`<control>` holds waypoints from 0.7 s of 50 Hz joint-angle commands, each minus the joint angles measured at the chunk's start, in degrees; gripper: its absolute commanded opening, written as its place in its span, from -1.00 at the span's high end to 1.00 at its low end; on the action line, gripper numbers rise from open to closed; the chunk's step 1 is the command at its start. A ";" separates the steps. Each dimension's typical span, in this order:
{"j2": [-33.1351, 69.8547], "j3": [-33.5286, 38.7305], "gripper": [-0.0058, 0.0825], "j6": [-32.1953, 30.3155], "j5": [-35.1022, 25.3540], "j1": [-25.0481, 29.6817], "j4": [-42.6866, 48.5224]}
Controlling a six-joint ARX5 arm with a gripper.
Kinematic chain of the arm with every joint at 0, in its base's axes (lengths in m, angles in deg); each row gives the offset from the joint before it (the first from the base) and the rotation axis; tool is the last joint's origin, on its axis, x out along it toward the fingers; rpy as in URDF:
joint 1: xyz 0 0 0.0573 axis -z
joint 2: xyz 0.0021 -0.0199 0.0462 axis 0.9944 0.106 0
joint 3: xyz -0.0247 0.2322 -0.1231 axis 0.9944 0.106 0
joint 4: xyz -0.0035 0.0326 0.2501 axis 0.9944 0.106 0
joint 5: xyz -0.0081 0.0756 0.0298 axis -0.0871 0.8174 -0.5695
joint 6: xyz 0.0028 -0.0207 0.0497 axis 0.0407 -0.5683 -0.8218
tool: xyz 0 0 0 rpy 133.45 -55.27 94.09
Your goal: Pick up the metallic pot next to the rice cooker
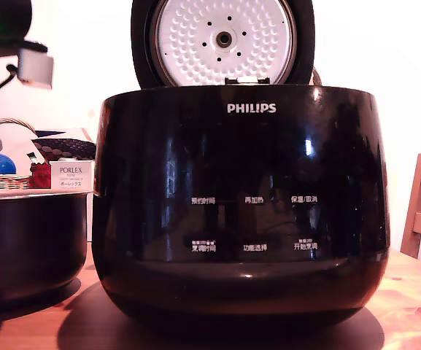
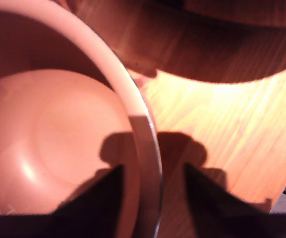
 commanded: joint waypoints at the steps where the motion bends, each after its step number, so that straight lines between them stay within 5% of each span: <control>1: 0.52 -0.39 0.80 -0.24 -0.48 -0.11 -0.09; 3: 0.52 -0.42 0.94 -0.24 -0.52 -0.11 0.11; 17: 0.09 -1.99 0.91 -0.24 1.84 0.66 3.06; 35: 0.04 -14.86 0.91 0.09 4.66 3.69 19.41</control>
